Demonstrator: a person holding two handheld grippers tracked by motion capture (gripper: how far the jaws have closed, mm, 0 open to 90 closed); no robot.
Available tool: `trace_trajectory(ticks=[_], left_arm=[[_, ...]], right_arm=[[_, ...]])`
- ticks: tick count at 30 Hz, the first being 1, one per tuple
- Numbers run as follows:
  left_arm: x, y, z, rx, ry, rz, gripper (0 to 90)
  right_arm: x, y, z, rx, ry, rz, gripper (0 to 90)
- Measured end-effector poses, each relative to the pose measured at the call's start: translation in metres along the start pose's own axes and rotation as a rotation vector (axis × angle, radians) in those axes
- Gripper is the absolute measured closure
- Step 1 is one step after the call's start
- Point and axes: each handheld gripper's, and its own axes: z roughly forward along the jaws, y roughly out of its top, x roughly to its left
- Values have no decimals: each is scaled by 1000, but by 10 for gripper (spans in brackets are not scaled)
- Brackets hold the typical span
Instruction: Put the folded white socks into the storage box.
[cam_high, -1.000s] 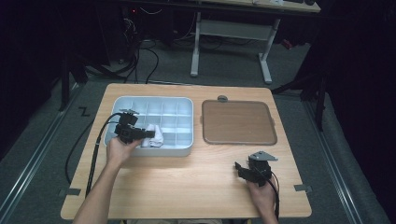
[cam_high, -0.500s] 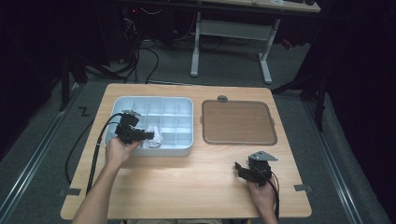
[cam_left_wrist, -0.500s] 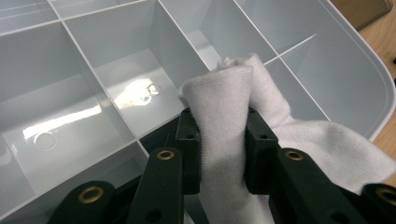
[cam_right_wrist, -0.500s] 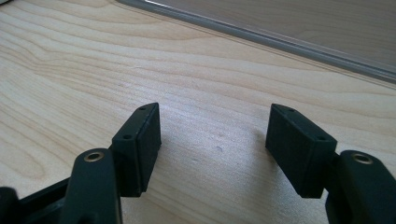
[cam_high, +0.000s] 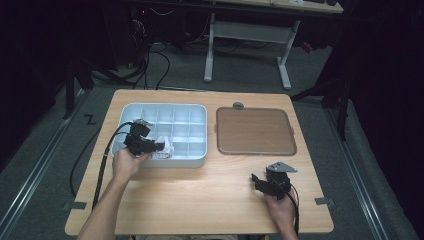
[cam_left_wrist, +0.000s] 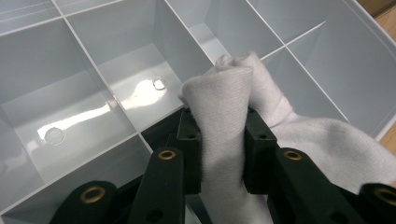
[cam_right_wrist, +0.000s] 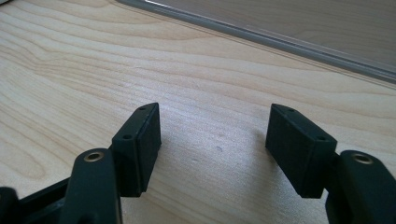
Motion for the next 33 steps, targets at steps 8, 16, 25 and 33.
trace_trajectory(ticks=[8, 16, 25, 33], left_arm=[[-1, -2, 1, 1, 15, 13, 735], [0, -3, 1, 9, 23, 29, 737], [2, -4, 2, 14, 32, 37, 739], [3, -6, 3, 21, 46, 39, 741]], right_arm=[[0, 0, 0, 0, 0, 0, 360], [0, 0, 0, 1, 0, 1, 360], [0, 0, 0, 1, 0, 0, 360], [0, 0, 0, 0, 0, -1, 360]])
